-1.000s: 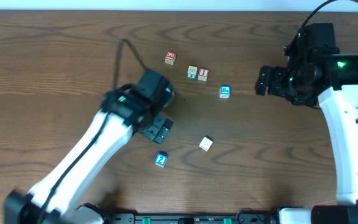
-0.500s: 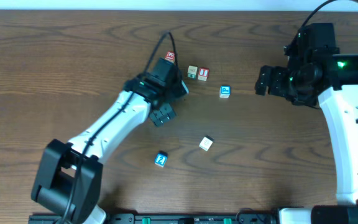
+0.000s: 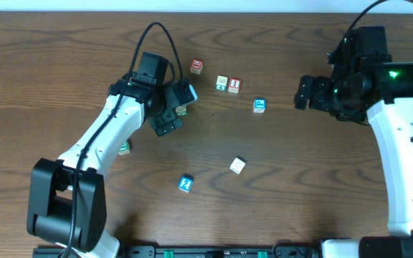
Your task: Spell out Ai2
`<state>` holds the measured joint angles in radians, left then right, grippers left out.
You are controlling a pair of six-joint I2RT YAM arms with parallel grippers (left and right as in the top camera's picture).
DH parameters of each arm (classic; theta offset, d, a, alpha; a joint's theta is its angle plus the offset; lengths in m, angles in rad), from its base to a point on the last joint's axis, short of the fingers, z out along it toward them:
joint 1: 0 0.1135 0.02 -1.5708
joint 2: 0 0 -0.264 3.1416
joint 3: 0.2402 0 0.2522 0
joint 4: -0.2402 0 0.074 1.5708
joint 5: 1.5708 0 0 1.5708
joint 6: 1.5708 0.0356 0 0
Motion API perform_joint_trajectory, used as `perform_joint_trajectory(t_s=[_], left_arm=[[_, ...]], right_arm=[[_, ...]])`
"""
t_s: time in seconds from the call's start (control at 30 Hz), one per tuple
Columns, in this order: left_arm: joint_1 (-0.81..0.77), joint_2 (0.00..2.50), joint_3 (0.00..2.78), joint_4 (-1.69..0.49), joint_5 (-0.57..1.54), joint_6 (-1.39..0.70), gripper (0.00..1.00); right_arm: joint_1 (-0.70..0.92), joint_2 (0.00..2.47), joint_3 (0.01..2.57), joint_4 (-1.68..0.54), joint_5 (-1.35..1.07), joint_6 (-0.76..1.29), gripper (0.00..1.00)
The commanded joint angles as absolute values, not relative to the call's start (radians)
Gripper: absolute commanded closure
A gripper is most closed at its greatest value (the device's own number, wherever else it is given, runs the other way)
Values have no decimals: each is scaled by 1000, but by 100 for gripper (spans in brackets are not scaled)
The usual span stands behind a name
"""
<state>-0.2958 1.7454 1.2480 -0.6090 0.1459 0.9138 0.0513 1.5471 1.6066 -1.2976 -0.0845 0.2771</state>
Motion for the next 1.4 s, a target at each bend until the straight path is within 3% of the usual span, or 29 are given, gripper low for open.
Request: perform_joint_trajectory(t_s=[0.0,0.5,0.63,0.73,1.07,1.37], left_arm=[[-295,1782,1249,-590,144,973,5],[-296,1898,1276,-510,199,987,2],[-296,1907,1276,-479,231,974,23],[-296,1913,1276,-456,238,961,32],[-296,1966,1276,-399,271,952,26],[-296,1981,1276,-358,271,938,52]], right_arm=[[60,1539,1617,-1298,-75,265,1],[60,1539,1617,-1298,-75,265,1],[60,1539,1617,-1298,-75,265,1],[59,1539,1617,-1298,-75,265,1],[59,1539,1617,-1298,-75,265,1],[59,1539,1617,-1298,-75,265,1]])
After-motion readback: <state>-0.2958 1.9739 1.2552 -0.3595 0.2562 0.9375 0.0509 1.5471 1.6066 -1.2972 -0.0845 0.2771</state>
